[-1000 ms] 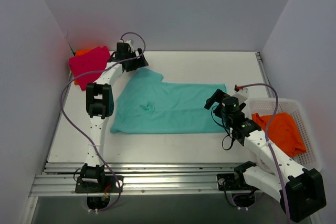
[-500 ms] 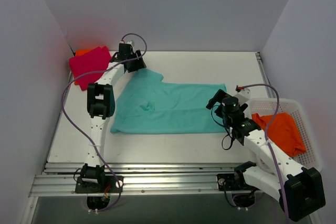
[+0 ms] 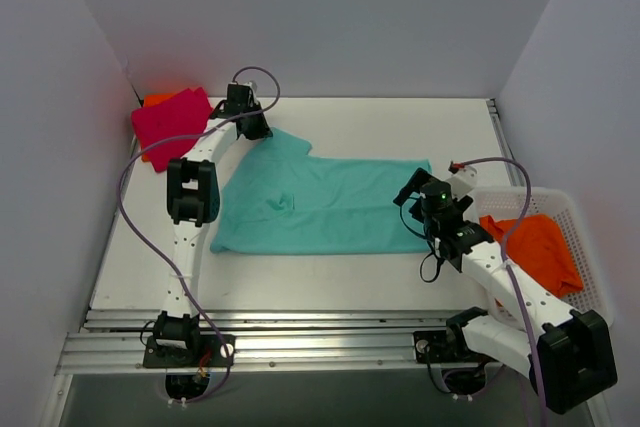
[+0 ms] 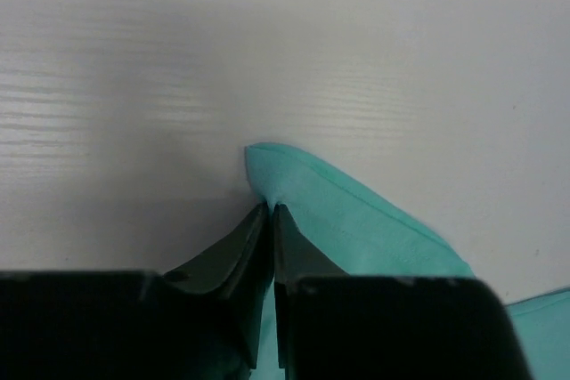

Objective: Fold and stack the t-shirts
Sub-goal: Grap the side of the flattened tshirt furthest away from the robot with both arms

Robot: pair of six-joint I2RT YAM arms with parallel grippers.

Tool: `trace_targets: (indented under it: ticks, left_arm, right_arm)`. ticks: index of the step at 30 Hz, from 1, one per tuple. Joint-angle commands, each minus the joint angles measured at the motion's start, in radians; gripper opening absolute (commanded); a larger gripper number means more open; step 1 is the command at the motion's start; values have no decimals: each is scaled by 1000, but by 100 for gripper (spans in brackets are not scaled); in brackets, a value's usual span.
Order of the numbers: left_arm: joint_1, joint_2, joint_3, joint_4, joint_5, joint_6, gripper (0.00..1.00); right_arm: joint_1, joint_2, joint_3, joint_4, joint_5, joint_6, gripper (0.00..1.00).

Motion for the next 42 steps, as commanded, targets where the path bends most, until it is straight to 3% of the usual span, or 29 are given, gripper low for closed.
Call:
trace_targets:
  ticks: [1, 4, 10, 17, 36, 39, 42]
  left_arm:
    - [-1, 59, 20, -113, 15, 9, 14]
    - [-1, 53, 11, -105, 14, 9, 3]
    - [-4, 45, -2, -96, 9, 14, 2]
    - [-1, 39, -21, -85, 17, 11, 2]
    - [-1, 31, -35, -70, 11, 9, 2]
    - [-1, 30, -36, -71, 11, 9, 2]
    - [-1, 30, -36, -70, 11, 8, 2]
  right_arm:
    - [-12, 51, 38, 35, 44, 21, 100]
    - [-18, 140, 72, 93, 59, 29, 100]
    - [-66, 474, 277, 175, 88, 29, 99]
    - [-245, 795, 458, 202, 17, 21, 98]
    - [-279, 1038, 634, 253, -90, 12, 88]
    - [-279, 1047, 643, 254, -96, 4, 78]
    - [-279, 1052, 643, 255, -102, 4, 50]
